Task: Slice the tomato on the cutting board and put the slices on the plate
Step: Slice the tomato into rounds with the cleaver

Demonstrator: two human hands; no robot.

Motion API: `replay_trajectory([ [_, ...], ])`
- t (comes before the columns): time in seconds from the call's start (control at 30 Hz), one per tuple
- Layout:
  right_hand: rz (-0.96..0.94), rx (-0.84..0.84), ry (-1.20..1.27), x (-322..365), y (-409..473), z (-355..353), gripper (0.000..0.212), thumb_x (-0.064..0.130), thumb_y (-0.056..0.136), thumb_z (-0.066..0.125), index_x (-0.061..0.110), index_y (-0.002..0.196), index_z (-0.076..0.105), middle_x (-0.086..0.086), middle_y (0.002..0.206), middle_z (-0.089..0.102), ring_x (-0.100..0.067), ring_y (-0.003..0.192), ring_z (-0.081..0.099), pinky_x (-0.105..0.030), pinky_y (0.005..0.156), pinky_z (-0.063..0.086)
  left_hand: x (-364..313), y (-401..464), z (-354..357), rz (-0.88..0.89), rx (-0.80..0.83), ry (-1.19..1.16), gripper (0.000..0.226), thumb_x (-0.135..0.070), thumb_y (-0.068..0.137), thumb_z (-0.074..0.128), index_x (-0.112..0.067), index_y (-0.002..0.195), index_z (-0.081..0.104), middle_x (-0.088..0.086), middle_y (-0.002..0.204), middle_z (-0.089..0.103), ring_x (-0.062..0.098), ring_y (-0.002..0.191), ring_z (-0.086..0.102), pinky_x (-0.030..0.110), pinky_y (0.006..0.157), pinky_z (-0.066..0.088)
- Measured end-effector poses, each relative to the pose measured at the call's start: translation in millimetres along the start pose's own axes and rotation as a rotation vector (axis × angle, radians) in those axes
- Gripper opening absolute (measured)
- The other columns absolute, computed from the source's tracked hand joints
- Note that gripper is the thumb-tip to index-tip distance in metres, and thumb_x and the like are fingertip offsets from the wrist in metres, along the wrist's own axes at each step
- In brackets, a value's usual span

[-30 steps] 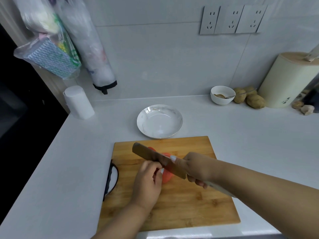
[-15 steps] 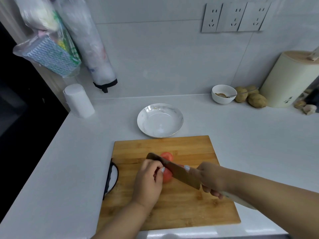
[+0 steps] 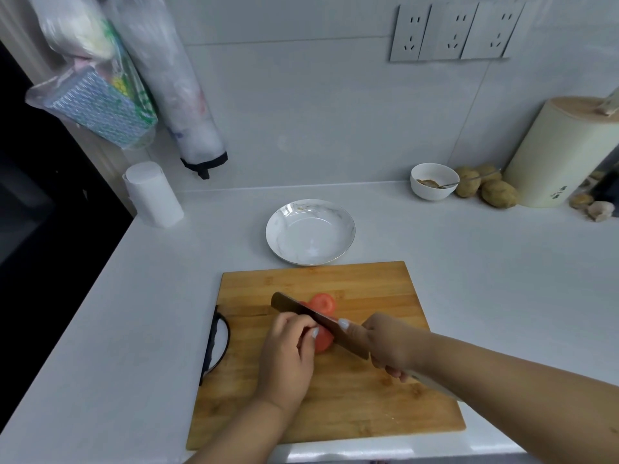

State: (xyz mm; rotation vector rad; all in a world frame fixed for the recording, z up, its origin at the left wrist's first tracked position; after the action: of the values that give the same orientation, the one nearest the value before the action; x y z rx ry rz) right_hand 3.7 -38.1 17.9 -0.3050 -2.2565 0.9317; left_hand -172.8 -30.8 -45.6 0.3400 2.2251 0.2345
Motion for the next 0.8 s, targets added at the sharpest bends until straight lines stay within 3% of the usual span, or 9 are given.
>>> replay_trajectory([
  [0.33, -0.048, -0.041, 0.016, 7, -29, -20, 0.074, 0.068, 0.091, 0.03, 0.001, 0.099, 0.06, -0.004, 0.06, 0.05, -0.014, 0.041, 0.043, -0.021, 0.044, 0.043, 1, 4, -1, -0.01, 0.015, -0.04, 0.012, -0.013, 0.088, 0.06, -0.024, 0.088, 0.061, -0.019, 0.094, 0.048, -0.002, 0.087, 0.051, 0.006, 0.068, 0.04],
  [0.5, -0.063, -0.038, 0.047, 5, -44, -29, 0.067, 0.066, 0.092, 0.032, 0.005, 0.092, 0.06, -0.003, 0.057, 0.049, -0.012, 0.037, 0.041, -0.021, 0.043, 0.042, 1, 4, -2, -0.01, 0.022, -0.031, 0.012, -0.014, 0.089, 0.059, -0.025, 0.087, 0.061, -0.021, 0.094, 0.048, -0.002, 0.086, 0.051, 0.004, 0.067, 0.039],
  [0.67, -0.05, -0.016, 0.04, -3, -47, -30, 0.076, 0.067, 0.091, 0.032, -0.002, 0.105, 0.061, -0.003, 0.056, 0.05, -0.011, 0.034, 0.042, -0.021, 0.044, 0.044, 0, 4, -1, -0.012, 0.025, -0.036, 0.012, -0.014, 0.089, 0.058, -0.026, 0.087, 0.061, -0.021, 0.094, 0.048, -0.002, 0.086, 0.051, 0.005, 0.067, 0.04],
  [0.8, -0.052, -0.017, 0.049, 0, -45, -28, 0.067, 0.069, 0.09, 0.032, 0.007, 0.084, 0.058, -0.002, 0.055, 0.049, -0.012, 0.035, 0.041, -0.02, 0.042, 0.042, 1, 6, -2, 0.004, 0.035, -0.025, 0.011, -0.015, 0.089, 0.058, -0.026, 0.087, 0.06, -0.021, 0.094, 0.048, -0.001, 0.085, 0.051, 0.006, 0.065, 0.04],
])
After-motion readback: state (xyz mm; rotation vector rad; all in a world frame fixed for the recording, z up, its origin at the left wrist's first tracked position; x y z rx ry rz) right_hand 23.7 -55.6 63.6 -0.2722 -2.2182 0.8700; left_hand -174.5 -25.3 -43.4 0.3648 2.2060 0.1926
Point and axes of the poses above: each hand's wrist, its own y-axis towards the middle knuckle, its own z-axis out of the palm, x = y × z, the point moved 1 cm from there along y, towards the middle knuckle
